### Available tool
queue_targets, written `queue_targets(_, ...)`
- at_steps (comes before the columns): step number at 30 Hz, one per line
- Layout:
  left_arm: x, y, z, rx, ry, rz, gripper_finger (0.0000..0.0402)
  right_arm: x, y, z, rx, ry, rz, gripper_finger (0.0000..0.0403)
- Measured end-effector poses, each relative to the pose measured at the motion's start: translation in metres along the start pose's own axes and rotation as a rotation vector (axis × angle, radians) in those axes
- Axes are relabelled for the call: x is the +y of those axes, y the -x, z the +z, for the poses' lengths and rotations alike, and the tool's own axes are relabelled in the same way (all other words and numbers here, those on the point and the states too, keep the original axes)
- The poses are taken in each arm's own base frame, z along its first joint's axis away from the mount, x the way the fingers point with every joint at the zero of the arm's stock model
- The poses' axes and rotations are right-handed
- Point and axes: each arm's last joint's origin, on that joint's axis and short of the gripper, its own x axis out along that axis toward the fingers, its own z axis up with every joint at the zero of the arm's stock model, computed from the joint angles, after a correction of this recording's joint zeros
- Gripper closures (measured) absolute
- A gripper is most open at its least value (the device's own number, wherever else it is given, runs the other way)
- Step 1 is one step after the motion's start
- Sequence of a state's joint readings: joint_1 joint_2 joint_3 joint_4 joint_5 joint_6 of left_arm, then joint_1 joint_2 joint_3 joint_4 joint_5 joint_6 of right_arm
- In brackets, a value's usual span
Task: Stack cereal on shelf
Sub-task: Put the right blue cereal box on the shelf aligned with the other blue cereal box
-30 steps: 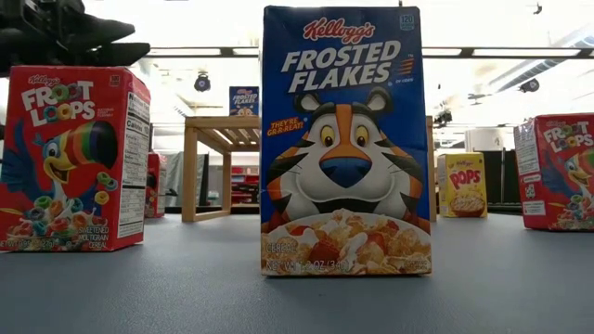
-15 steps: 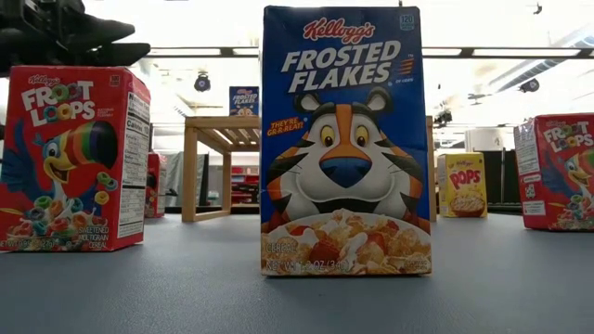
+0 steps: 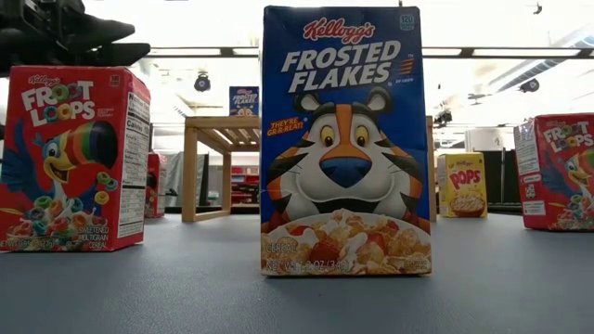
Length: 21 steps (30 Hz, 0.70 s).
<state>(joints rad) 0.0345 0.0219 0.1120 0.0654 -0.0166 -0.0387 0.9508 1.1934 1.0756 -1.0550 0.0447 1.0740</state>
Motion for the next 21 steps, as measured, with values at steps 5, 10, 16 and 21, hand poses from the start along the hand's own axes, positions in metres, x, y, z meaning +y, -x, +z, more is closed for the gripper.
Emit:
queue_targets(5,0.0,0.0,0.0,0.0,0.0,0.0,0.0208,0.0009,-0.0001,0.0005,-0.004,0.005,0.009,0.028)
queue_targets(10,0.0,0.0,0.0002,-0.001,0.0,0.0,0.0208,0.0018,-0.0001,0.001,-0.01,0.068,0.017,0.028)
queue_targets(16,0.0,0.0,0.0003,-0.002,0.0,0.0,0.0208,0.0053,-0.0048,0.0026,-0.012,0.078,0.02,0.028)
queue_targets(21,0.0,0.0,0.0003,-0.002,0.0,0.0,0.0208,0.0066,-0.0088,0.0032,-0.005,0.079,0.008,0.028)
